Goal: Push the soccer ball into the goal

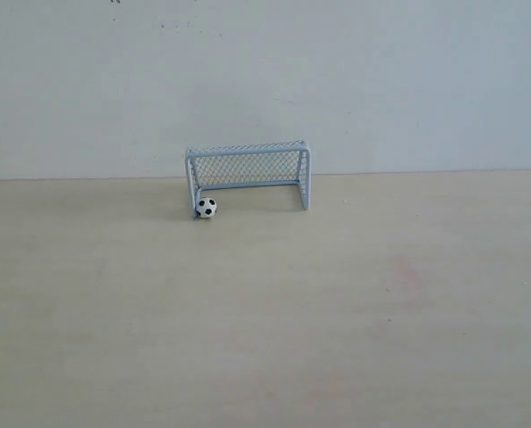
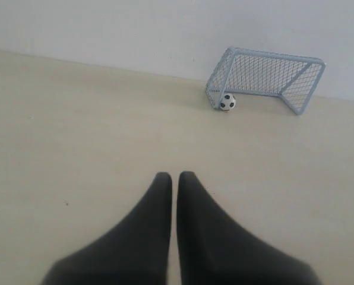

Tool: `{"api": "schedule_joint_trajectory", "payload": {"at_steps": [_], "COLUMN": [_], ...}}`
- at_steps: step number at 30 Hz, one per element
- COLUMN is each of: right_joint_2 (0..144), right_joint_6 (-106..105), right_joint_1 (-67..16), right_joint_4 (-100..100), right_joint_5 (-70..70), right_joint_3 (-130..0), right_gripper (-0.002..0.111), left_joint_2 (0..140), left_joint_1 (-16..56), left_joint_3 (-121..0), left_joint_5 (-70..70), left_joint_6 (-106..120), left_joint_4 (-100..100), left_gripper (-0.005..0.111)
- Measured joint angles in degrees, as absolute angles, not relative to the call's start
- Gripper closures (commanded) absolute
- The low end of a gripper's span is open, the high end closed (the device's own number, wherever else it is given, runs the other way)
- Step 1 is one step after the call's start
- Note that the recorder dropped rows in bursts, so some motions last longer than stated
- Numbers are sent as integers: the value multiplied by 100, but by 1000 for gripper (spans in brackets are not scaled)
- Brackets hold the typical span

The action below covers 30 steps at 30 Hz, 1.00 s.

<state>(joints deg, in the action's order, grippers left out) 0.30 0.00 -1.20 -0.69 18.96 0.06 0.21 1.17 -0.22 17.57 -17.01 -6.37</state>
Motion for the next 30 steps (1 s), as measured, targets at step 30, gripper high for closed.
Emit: {"api": "schedule_joint_trajectory", "payload": {"at_steps": [30], "right_joint_2": [30], "right_joint_6": [0], "right_joint_1": [-120], "right_joint_4": [-69], "right_joint_5": [1896], "right_joint_3": [6], "right_gripper": [108], "left_joint_2": [21], "left_joint_1": [117], "left_joint_3": [-22], "left_joint_5": [1757], "left_joint_6": [0], "left_joint_4": [175], "left_gripper": [102]}}
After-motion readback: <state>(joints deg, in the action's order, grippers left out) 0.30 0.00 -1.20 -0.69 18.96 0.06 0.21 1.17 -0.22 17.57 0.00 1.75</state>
